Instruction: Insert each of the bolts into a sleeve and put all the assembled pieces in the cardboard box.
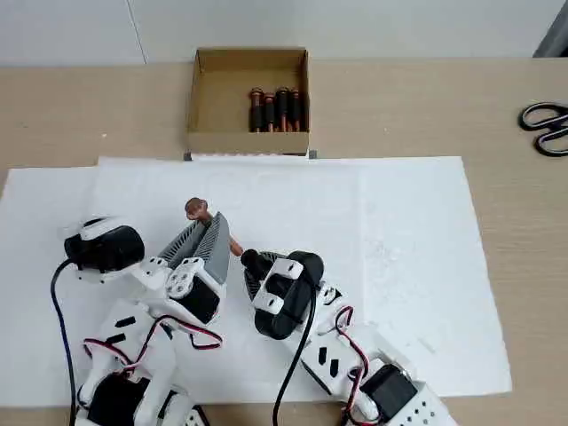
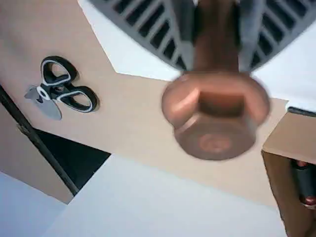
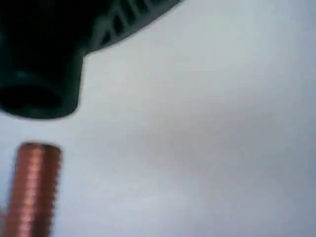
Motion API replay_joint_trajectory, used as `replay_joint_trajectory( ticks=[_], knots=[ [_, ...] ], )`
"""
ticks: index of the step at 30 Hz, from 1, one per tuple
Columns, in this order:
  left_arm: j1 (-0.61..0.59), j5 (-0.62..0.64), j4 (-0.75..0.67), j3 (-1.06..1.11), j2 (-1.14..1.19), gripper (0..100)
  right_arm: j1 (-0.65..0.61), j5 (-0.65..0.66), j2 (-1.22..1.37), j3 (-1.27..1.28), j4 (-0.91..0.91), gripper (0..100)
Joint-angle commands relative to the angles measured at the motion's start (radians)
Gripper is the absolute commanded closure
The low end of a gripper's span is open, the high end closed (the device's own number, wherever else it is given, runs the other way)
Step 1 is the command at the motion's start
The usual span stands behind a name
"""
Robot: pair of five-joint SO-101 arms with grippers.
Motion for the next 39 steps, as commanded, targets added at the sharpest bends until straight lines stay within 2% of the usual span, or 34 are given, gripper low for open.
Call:
replay_joint_trajectory(
  ticks=[1, 10, 19, 28, 33, 39],
  knots=[
    [0.006, 0.006, -0.026, -0.005, -0.009, 99, -0.005, -0.015, -0.002, 0.014, 0.004, 99.6],
    [0.064, 0.006, -0.025, -0.001, -0.009, 99, -0.005, -0.015, -0.005, 0.014, -0.002, 99.6],
    [0.064, 0.006, 0.074, 0.001, -0.009, 99, -0.005, -0.014, -0.012, 0.014, -0.004, 99.6],
    [0.075, -0.014, 0.081, 0.033, -0.009, 99, -0.005, -0.008, -0.012, 0.014, -0.004, 99.6],
    [0.180, -0.063, 0.129, 0.035, -0.009, 99, -0.005, -0.008, -0.012, 0.011, -0.005, 99.6],
    [0.221, -0.167, 0.232, 0.033, -0.009, 99, 0.001, -0.005, -0.012, 0.012, -0.074, 99.6]
  ],
)
